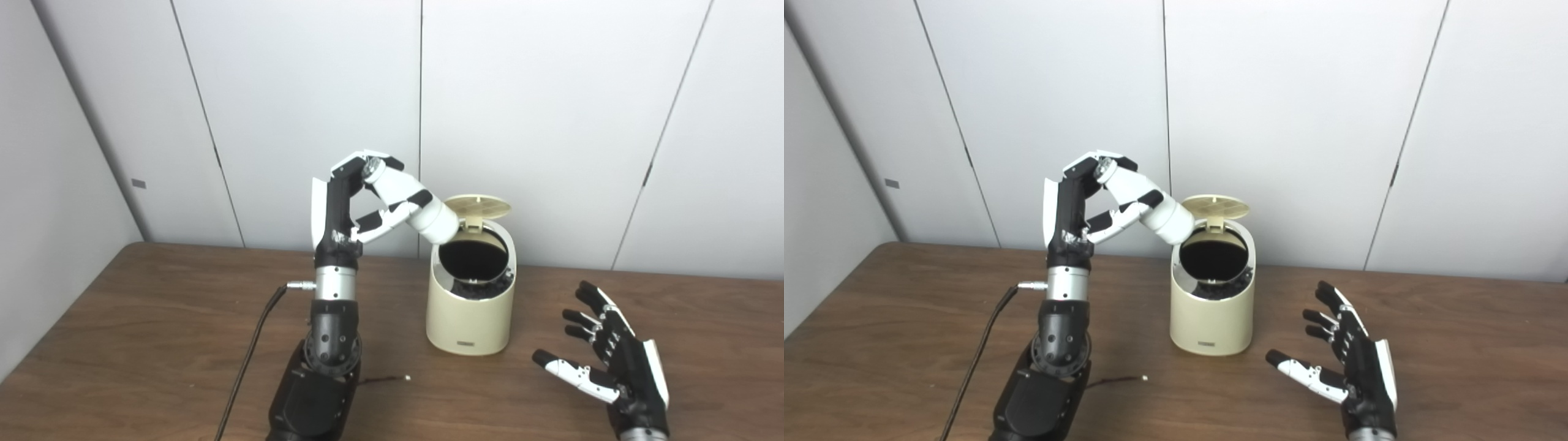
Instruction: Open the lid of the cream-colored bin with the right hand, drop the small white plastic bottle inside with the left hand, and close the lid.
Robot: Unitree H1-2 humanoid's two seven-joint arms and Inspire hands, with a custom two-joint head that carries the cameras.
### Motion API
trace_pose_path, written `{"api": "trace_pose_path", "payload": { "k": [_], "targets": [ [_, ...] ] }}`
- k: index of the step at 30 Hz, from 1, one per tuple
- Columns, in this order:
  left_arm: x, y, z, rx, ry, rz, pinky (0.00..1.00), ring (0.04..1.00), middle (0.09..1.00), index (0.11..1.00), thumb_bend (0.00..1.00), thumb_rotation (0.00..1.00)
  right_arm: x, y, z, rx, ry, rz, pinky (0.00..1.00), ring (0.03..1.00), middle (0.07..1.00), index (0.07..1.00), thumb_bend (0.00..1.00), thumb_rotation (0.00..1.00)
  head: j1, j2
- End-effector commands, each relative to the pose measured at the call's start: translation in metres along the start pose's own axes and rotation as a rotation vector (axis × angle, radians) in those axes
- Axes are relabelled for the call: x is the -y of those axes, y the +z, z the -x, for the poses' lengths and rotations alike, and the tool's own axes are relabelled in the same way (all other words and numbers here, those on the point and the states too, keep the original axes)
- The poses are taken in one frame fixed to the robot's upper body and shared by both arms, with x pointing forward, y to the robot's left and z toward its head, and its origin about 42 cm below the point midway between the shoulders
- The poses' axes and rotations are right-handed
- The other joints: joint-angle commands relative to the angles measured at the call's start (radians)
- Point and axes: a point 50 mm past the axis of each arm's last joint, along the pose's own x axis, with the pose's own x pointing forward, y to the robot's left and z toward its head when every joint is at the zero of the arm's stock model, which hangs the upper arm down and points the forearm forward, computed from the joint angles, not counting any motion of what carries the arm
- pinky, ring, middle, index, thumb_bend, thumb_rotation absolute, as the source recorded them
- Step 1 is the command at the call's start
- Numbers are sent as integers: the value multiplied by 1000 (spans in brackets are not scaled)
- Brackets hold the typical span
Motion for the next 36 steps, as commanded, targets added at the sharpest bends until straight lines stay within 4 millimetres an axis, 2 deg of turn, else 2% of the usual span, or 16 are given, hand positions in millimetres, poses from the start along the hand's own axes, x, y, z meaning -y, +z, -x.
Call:
{"api": "trace_pose_path", "payload": {
  "k": [1,19,36],
  "targets": [
    [5,15,-15,85,10,27,359,445,484,501,479,0,-3,21,-12,105,-10,-21,722,769,877,862,718,128,-2,1],
    [18,-3,2,19,37,38,356,449,488,501,479,0,-6,22,-11,111,-17,-24,720,778,875,860,725,142,-20,4],
    [33,-20,18,10,82,-45,346,432,478,522,477,0,-7,25,-8,110,-24,-38,721,776,876,859,736,164,-34,13]
  ]
}}
